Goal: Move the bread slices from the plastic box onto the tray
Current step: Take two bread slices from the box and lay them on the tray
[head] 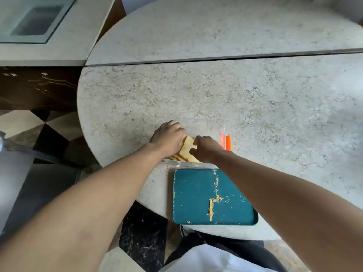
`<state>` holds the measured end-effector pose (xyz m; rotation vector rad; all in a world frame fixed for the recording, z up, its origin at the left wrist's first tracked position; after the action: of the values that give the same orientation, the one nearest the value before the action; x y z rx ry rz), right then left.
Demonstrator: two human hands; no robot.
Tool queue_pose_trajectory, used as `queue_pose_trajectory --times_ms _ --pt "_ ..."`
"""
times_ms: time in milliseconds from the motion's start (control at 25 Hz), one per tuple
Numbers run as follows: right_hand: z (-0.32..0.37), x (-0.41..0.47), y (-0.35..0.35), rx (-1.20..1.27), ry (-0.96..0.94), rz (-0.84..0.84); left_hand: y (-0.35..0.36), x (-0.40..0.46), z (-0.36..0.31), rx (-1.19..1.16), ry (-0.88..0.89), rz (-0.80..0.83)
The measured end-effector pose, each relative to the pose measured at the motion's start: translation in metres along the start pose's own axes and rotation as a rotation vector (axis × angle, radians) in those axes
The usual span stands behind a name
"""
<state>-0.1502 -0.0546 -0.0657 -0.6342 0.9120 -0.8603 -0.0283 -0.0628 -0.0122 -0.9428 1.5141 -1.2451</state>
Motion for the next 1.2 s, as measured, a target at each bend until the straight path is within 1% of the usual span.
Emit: queue_pose_trajectory --times_ms 40,160,240,400,560,720,880,1040,1200 --pt "-0.001 0.005 0.001 0.005 0.016 0.01 0.002 0.007 -0.006 0.038 0.029 0.017" --pt "-0.002 0.009 0.009 0.015 0.075 -0.023 0.008 0.013 -0.011 -0.005 0.032 0.025" --pt "-0.009 0.016 0.013 0.035 0.122 -0.027 0.017 0.024 -0.01 -0.053 -0.036 0.101" --pt "-0.011 0.022 0.018 0.047 0.174 -0.021 0.025 0.036 -0.005 -0.04 -0.121 0.188" --pt "-0.008 0.028 0.024 0.034 0.147 0.041 0.033 0.045 -0.001 -0.041 -0.196 0.251" --pt "-0.005 0.029 0.025 0.028 0.143 0.055 0.038 0.048 0.001 -0.085 -0.23 0.261" --pt "-0.004 0.028 0.023 0.029 0.157 0.048 0.038 0.047 -0.001 -0.126 -0.22 0.248" --pt "-0.005 0.023 0.017 -0.002 0.171 0.053 0.037 0.048 -0.007 -0.229 -0.214 0.251" --pt "-0.005 0.018 0.007 -0.054 0.138 0.038 0.04 0.046 -0.013 -0.321 -0.201 0.262"
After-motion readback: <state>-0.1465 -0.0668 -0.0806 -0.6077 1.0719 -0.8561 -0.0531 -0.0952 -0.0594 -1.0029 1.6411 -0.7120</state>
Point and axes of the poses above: each hand's wrist, its own x-axis towards the middle knuckle, its own y-axis out of the palm, z = x × y, the point moved 7 cm from there along x, towards the middle knuckle, and after that the axes turned 8 degrees about -y, right-handed, at the moved point
